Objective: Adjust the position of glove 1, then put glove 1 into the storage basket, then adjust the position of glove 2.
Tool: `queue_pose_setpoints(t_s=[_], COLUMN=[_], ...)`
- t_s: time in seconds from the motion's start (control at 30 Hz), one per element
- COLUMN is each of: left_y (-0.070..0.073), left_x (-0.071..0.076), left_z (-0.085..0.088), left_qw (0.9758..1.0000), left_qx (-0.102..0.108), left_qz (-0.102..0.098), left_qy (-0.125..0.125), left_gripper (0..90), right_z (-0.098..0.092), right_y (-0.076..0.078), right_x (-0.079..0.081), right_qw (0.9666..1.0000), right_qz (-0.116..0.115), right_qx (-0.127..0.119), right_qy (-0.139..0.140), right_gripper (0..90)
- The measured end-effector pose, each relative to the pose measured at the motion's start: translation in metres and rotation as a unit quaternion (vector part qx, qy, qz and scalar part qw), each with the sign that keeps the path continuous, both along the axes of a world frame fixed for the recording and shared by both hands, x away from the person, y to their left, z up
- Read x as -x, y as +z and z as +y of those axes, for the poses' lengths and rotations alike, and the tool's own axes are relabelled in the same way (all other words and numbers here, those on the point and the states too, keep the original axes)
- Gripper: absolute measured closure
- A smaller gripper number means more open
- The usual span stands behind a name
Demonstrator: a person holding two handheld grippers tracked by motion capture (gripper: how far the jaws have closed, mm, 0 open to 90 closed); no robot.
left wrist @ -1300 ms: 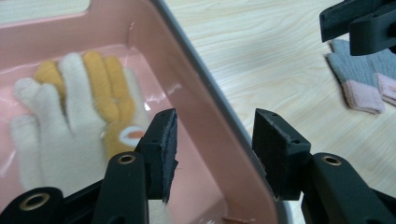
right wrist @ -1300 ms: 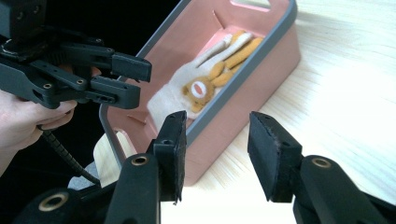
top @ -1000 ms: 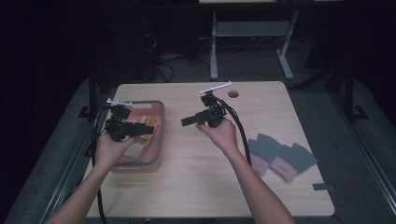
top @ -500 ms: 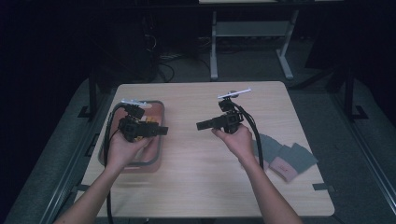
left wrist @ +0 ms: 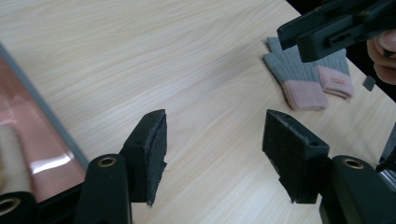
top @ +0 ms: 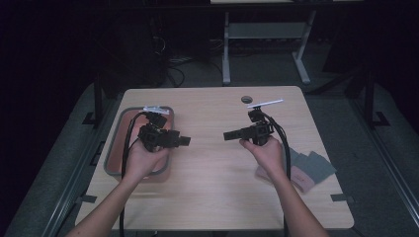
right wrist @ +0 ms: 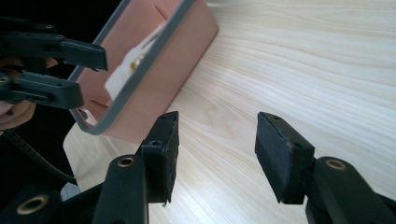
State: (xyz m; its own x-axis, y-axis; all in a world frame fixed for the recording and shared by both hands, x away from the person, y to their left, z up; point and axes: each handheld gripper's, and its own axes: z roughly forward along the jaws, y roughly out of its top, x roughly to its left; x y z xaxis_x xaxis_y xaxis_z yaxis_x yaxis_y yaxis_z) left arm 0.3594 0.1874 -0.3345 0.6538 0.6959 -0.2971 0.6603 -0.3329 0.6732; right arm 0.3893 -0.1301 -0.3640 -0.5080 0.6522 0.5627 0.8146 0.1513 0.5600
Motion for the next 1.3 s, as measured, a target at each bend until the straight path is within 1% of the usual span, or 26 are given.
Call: queue_pose_setpoints(t_s=[0.07,0.1,0.2,0.23,0.3,0.37,0.4,0.47,0.53,0.6,0.67,0.7,0.73,0.83,0.9,0.93,1.17,1.3], left_y=[0.0,0.0,0.0,0.001,0.001,0.0,0.0,0.0,-0.001,-0.002,-0.002,-0.003,-0.003,-0.004,-0.005,-0.005,-0.009,-0.011], left_x=[0.001,0.001,0.003,0.003,0.003,0.004,0.004,0.003,0.003,0.004,0.004,0.004,0.003,0.003,0.004,0.004,0.004,0.005], left_z=[-0.004,-0.005,-0.01,-0.012,-0.014,-0.017,-0.018,-0.02,-0.023,-0.025,-0.027,-0.029,-0.029,-0.033,-0.036,-0.038,-0.05,-0.056], left_qw=[1.0,1.0,0.9999,0.9999,0.9999,0.9998,0.9998,0.9998,0.9997,0.9996,0.9995,0.9996,0.9995,0.9995,0.9994,0.9993,0.9987,0.9985], left_qx=[0.0,-0.002,-0.001,-0.001,-0.001,-0.002,0.0,-0.001,0.001,0.0,-0.002,0.0,0.0,0.001,0.003,0.0,-0.002,0.001], left_qz=[0.0,0.0,-0.002,-0.003,-0.003,-0.003,-0.002,-0.003,-0.002,-0.002,-0.001,-0.002,-0.002,-0.001,-0.002,-0.004,-0.003,-0.005], left_qy=[-0.003,-0.007,-0.011,-0.014,-0.015,-0.019,-0.019,-0.021,-0.023,-0.027,-0.03,-0.03,-0.031,-0.033,-0.034,-0.037,-0.05,-0.054], left_gripper=[40.1,39.9,39.7,39.7,39.5,39.4,39.4,39.3,39.0,38.9,38.6,38.6,38.6,38.6,38.4,38.3,36.2,35.6], right_z=[-0.005,-0.007,-0.012,-0.014,-0.019,-0.021,-0.022,-0.025,-0.028,-0.03,-0.032,-0.033,-0.034,-0.038,-0.04,-0.042,-0.058,-0.068], right_y=[-0.001,-0.001,-0.001,-0.001,-0.001,-0.003,-0.003,-0.004,-0.005,-0.005,-0.005,-0.005,-0.004,-0.005,-0.004,-0.005,-0.008,-0.012], right_x=[0.001,0.002,0.004,0.005,0.007,0.008,0.008,0.008,0.009,0.008,0.009,0.009,0.01,0.01,0.011,0.011,0.013,0.015], right_qw=[1.0,1.0,1.0,1.0,0.9999,0.9999,0.9999,0.9998,0.9998,0.9998,0.9997,0.9998,0.9997,0.9997,0.9995,0.9995,0.999,0.9985], right_qz=[-0.005,-0.003,-0.002,-0.005,-0.002,-0.003,0.001,-0.004,-0.001,-0.002,0.001,-0.003,0.0,-0.003,0.002,-0.003,0.001,0.0], right_qx=[-0.001,0.0,0.001,0.0,-0.001,0.0,0.002,0.004,0.002,0.004,0.004,0.004,0.002,0.006,0.01,0.009,0.014,0.019], right_qy=[-0.002,-0.002,-0.008,-0.008,-0.013,-0.014,-0.017,-0.017,-0.019,-0.019,-0.023,-0.021,-0.026,-0.024,-0.029,-0.029,-0.043,-0.051], right_gripper=[49.2,49.1,49.1,49.1,48.9,48.4,48.2,48.1,47.9,47.8,47.7,47.7,47.8,47.5,46.5,46.5,45.8,45.4])
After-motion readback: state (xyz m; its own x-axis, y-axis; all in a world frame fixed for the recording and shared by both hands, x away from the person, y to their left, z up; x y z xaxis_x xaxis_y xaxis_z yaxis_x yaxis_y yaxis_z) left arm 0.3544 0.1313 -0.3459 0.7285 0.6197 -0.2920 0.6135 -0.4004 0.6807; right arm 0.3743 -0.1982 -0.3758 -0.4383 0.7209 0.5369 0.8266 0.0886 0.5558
